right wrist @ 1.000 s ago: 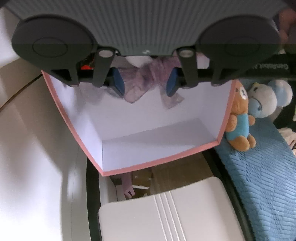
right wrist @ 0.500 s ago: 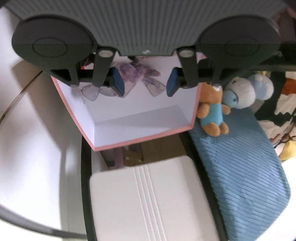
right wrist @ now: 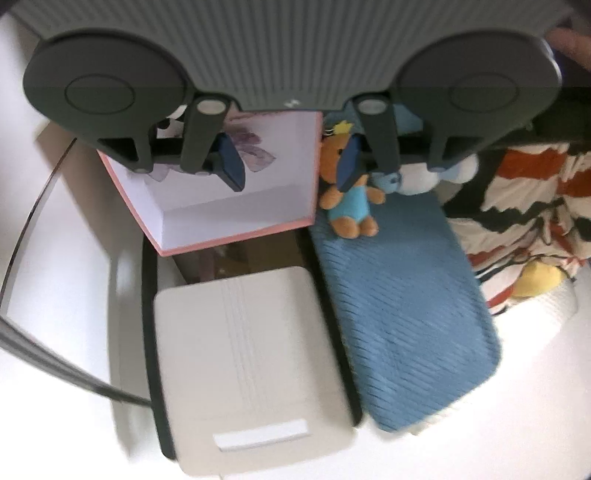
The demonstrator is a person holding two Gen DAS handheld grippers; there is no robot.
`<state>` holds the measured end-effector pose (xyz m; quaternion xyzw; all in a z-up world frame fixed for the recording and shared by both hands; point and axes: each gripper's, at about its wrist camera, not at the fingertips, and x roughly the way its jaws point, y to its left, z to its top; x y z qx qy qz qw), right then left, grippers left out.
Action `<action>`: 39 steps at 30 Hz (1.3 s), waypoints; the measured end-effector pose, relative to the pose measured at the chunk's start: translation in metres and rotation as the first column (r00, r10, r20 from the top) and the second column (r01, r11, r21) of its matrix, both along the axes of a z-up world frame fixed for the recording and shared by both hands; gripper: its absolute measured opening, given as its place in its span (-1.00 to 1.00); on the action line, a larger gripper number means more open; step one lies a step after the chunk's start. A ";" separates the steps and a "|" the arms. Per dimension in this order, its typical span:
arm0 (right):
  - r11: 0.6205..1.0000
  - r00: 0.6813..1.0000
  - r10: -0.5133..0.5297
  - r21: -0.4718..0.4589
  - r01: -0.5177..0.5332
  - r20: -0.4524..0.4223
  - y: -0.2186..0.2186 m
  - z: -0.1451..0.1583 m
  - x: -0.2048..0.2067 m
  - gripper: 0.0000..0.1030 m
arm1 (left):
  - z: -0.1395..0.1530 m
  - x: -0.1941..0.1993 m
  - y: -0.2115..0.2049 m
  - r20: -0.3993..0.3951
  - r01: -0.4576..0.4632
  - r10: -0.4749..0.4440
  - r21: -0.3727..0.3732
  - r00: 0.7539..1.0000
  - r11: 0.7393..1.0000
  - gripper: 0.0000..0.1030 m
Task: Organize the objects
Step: 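Withdraw both open tools up and away from the pink box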
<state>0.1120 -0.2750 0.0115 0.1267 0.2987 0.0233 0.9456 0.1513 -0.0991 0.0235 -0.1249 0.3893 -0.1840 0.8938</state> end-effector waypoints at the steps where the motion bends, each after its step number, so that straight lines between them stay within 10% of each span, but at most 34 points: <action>1: 1.000 1.000 0.015 -0.002 -0.015 0.010 0.006 0.004 -0.008 0.11 | 0.003 -0.008 0.006 0.016 -0.006 0.006 -0.004 1.000 1.000 0.25; 19: 0.989 0.981 0.145 -0.005 -0.146 0.127 0.078 0.031 -0.122 0.11 | 0.041 -0.156 0.094 0.182 -0.133 0.133 -0.012 0.974 0.991 0.66; 34: 0.985 0.981 0.172 0.006 -0.173 0.092 0.097 0.000 -0.141 0.12 | 0.036 -0.207 0.119 0.270 -0.178 0.170 0.007 0.948 0.984 0.99; 37: 0.984 0.979 0.174 0.016 -0.177 0.104 0.099 -0.010 -0.136 0.77 | 0.030 -0.205 0.121 0.265 -0.171 0.163 0.009 0.950 0.985 0.99; 39: 0.982 0.976 0.186 0.017 -0.190 0.116 0.101 -0.017 -0.131 0.84 | 0.025 -0.200 0.122 0.262 -0.181 0.170 0.016 0.950 0.983 0.99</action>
